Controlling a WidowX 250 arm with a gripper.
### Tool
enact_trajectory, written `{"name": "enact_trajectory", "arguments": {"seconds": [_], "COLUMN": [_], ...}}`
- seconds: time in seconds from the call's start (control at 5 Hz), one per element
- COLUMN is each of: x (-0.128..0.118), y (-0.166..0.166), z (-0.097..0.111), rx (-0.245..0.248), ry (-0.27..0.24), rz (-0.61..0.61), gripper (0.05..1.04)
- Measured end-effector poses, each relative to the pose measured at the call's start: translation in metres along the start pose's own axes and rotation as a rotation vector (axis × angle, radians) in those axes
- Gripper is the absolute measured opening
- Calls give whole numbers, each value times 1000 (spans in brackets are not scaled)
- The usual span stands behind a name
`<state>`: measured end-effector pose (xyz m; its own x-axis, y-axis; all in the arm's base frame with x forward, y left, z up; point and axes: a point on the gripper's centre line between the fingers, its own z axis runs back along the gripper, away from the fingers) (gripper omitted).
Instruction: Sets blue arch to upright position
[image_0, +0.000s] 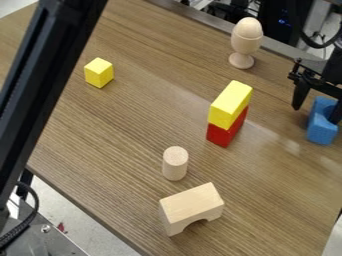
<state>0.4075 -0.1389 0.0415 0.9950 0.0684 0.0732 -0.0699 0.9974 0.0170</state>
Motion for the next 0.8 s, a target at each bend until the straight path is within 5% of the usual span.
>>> {"name": "enact_trajectory", "arguments": {"seconds": [0.2, 0.4, 0.8], "x": [1, 1, 0], "y": [0, 1, -7], "z": [0, -1, 13], "rx": [2, 29, 473], "ry": [-8, -25, -48], "rz": [-1, -22, -216], "gripper": [387, 246, 246]}}
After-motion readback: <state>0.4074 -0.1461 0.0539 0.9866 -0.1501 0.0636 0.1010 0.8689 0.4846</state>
